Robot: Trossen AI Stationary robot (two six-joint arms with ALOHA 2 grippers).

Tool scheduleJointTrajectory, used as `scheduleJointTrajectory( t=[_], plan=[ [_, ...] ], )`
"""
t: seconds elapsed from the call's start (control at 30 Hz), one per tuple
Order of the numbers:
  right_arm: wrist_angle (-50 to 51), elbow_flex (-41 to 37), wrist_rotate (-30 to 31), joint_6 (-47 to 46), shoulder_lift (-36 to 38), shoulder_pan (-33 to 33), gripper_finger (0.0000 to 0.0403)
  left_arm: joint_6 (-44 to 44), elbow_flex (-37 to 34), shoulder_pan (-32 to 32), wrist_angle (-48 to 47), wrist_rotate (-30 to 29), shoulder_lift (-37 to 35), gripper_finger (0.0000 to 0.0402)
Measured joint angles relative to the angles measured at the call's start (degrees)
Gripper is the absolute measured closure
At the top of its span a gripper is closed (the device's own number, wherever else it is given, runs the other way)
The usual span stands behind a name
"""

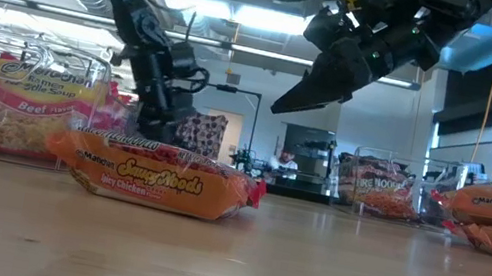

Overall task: Sort Maruchan noodles
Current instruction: Put the black noodle pack into the top transparent bin

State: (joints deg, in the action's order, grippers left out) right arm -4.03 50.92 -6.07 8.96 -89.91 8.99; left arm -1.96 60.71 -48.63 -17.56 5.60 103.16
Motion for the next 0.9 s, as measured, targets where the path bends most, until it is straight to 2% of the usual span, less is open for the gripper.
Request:
scheduleJointTrajectory(
  t=[0.33, 0.57, 0.67, 0.9],
  plan=[
    [1.2, 0.0, 0.0, -0.2, 0.0, 0.0, 0.021, 2.4, 0.0, 7.4, 13.1, 5.8, 4.5, 0.028],
    [1.3, 0.0, 1.1, -1.4, 0.0, 0.0, 0.021, 2.6, -0.1, 13.6, 20.8, 11.0, 4.9, 0.028],
    [1.3, 0.0, 2.8, -1.7, 0.0, 0.0, 0.021, 3.2, -0.1, 16.7, 21.3, 12.4, 4.9, 0.028],
    [2.7, 0.0, 6.6, -4.3, 0.0, 0.0, 0.021, 4.2, -0.1, 24.5, 21.2, 11.5, 5.5, 0.028]
  ],
)
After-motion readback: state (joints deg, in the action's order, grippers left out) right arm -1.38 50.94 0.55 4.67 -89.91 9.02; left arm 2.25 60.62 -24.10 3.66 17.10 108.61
